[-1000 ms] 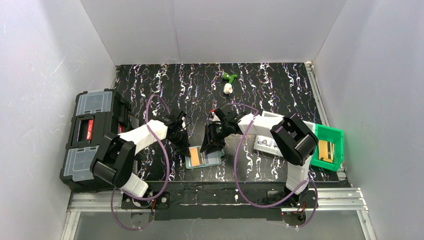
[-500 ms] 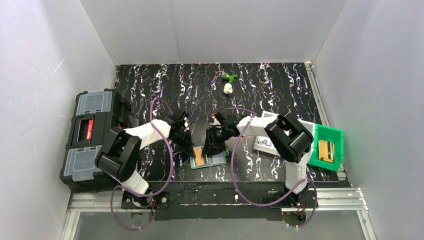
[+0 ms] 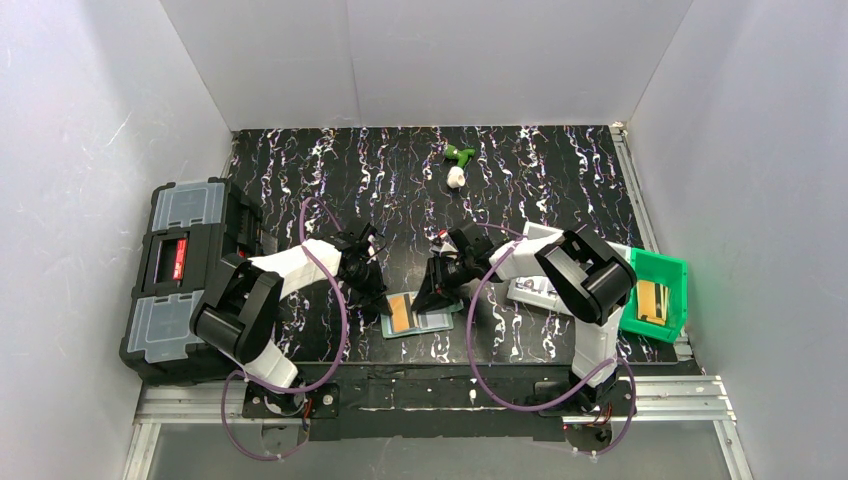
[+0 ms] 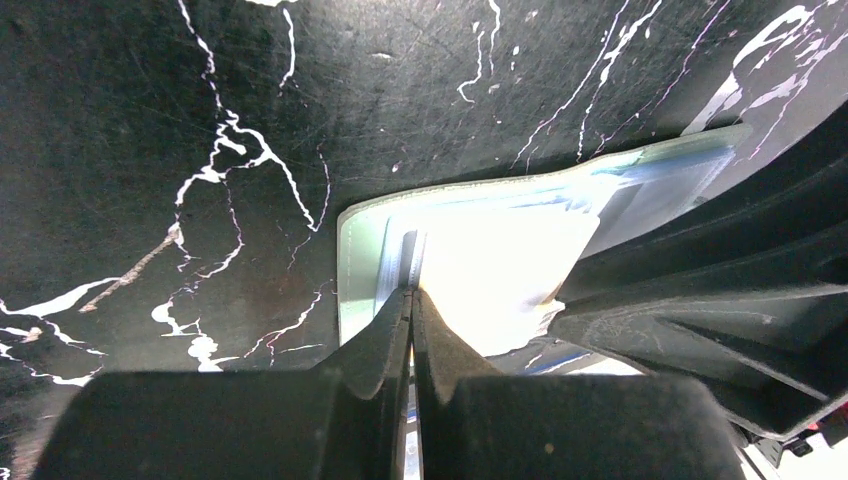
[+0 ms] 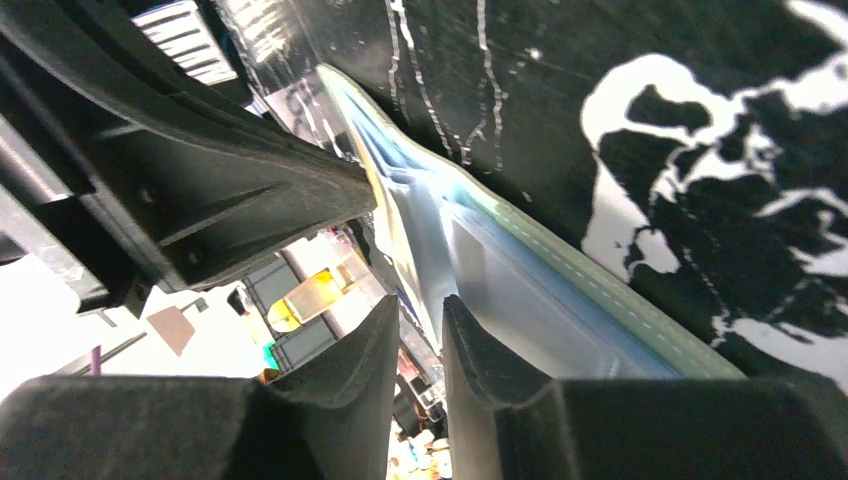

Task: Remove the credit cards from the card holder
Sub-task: Remove the credit card from the card holder.

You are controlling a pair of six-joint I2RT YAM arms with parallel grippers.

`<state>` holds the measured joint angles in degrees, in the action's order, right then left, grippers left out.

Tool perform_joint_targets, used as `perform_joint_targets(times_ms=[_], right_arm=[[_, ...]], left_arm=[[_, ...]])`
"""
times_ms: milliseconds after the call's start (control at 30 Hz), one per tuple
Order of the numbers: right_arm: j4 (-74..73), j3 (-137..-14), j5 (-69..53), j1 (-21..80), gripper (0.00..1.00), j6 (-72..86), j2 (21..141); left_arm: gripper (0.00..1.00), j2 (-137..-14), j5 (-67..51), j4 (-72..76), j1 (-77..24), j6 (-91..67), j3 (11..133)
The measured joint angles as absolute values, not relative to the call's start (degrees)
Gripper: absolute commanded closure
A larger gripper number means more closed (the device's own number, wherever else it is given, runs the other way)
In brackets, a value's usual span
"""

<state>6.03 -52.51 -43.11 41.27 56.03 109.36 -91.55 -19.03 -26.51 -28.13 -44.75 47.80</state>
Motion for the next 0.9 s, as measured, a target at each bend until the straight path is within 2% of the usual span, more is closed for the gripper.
perform_joint_targets(times_ms=[200,900], right_arm=[[9.7,-52.2,-44.2,41.1,0.82,57.9,109.3],[8.9,-52.4,-44.0,41.5,0.82,57.2,110.1]], left_arm=[[1.0,-91.5,-19.0,-26.6,-28.1,-45.1,47.8],[1.0,-91.7,-18.8,-26.9,-28.1,-45.1,48.0]])
